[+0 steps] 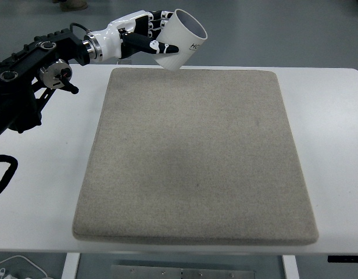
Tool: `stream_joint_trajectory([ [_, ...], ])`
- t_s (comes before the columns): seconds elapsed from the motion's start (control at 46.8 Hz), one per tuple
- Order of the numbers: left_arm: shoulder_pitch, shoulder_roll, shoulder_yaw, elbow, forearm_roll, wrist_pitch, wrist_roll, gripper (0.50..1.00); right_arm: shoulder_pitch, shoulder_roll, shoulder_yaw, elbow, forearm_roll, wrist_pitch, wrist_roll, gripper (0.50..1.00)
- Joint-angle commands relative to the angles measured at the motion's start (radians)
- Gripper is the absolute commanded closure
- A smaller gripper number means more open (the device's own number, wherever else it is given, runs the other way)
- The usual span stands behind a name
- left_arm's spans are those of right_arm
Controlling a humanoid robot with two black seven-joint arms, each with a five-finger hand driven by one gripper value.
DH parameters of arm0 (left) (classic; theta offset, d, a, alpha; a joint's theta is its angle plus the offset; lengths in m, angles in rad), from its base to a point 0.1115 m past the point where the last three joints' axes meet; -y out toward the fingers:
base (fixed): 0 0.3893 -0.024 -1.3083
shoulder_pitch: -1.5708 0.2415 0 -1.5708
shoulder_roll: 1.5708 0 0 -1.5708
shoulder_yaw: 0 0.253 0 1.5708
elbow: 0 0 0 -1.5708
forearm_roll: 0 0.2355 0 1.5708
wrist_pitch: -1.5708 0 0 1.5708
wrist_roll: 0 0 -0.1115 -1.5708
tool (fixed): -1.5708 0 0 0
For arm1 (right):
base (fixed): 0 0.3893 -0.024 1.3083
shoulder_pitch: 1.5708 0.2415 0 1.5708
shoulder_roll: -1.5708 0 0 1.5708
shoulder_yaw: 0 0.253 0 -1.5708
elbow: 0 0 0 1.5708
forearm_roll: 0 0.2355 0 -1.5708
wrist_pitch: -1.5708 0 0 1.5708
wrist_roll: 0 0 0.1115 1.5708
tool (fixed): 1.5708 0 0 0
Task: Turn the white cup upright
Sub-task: 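Lift the mug with the left hand and rotate it opening-up, then lower the upright mug onto the pad with the left hand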
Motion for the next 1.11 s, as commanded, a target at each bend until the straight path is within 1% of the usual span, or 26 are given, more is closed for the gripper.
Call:
stream_joint_trajectory([
  [0.0,0.015,0.003,0.001,0.040,-0.030,-0.021,-0.043,0.937,0.000,0.000,0.000,0.000,0.000,0.000,0.000,0.570],
  [0.128,0.044,0.003,0.000,0.101,-0.040,-0.075,-0.130,0.937,0.000,0.000,0.000,0.000,0.000,0.000,0.000,0.570],
  [0.235,0.064,0.003,0.000,0.146,-0.056,-0.075,-0.201,0.939,0.000,0.000,0.000,0.000,0.000,0.000,0.000,0.570],
  [0.299,0.078,0.003,0.000,0.164,-0.085,-0.075,-0.225,0.937,0.000,0.000,0.000,0.000,0.000,0.000,0.000,0.570],
  [0.47,0.130,0.003,0.001,0.173,-0.129,-0.075,-0.305,0.932,0.000,0.000,0.000,0.000,0.000,0.000,0.000,0.570],
  [0.747,0.214,0.003,0.014,0.173,-0.125,-0.075,-0.512,0.937,0.000,0.000,0.002,0.000,0.000,0.000,0.000,0.570],
  [1.089,0.257,0.018,0.024,0.198,-0.086,-0.075,-0.512,0.937,0.000,0.000,0.002,0.000,-0.003,0.007,0.000,0.570],
])
